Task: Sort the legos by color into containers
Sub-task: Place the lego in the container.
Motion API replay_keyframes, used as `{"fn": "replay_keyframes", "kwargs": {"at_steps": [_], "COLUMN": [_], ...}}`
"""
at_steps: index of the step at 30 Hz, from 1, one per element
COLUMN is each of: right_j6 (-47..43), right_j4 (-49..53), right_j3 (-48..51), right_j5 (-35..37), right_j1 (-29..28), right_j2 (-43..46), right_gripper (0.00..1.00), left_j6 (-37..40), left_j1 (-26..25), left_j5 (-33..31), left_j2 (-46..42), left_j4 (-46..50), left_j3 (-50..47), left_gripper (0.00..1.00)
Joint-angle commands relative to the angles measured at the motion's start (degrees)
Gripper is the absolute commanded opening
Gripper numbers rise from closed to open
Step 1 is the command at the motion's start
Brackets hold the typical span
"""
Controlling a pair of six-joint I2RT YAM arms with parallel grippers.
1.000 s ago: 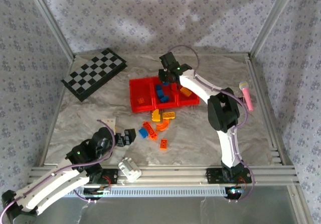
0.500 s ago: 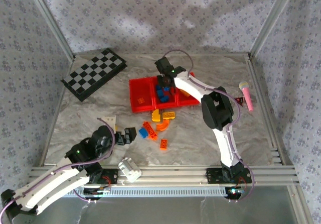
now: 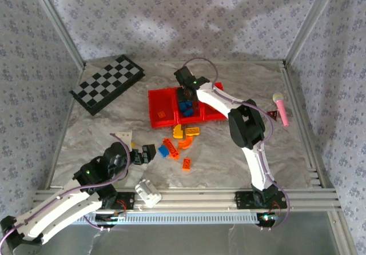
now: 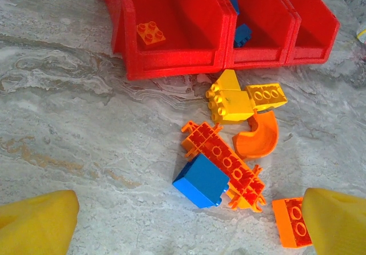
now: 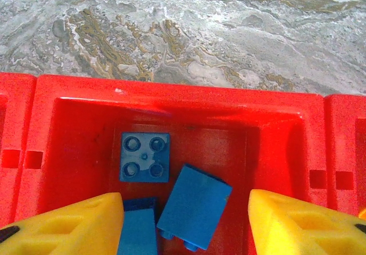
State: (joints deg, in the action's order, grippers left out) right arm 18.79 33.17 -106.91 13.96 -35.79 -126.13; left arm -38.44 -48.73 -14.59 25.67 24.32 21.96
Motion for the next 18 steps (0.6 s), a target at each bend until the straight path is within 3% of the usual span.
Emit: {"fn": "replay_keyframes", "kwargs": {"at_steps": [1, 8, 18], "right_j6": [-0.4, 2.5, 13.1], "right_j4": [3.3, 2.7, 1.6], "right_j3": [1.1, 7.3, 22.2], "right_j5": [0.6, -0.6, -3.2], "right_j1": [-0.1, -0.7, -4.8], "right_j2": [5.2, 14.6, 29.5], "right_gripper": [0.65, 0.76, 0.81], "left_j6": [0.5, 0.4, 0.3], "left_j1": [0.3, 0.3, 0.2], "left_j5": [0.4, -0.1, 0.7], "left_j2": [0.5, 0.4, 2.8], "left_j4": [0.5, -0.6, -3.4], "left_j3": [2.1, 1.7, 0.7], "left_gripper": [1.00, 1.00, 1.00]}}
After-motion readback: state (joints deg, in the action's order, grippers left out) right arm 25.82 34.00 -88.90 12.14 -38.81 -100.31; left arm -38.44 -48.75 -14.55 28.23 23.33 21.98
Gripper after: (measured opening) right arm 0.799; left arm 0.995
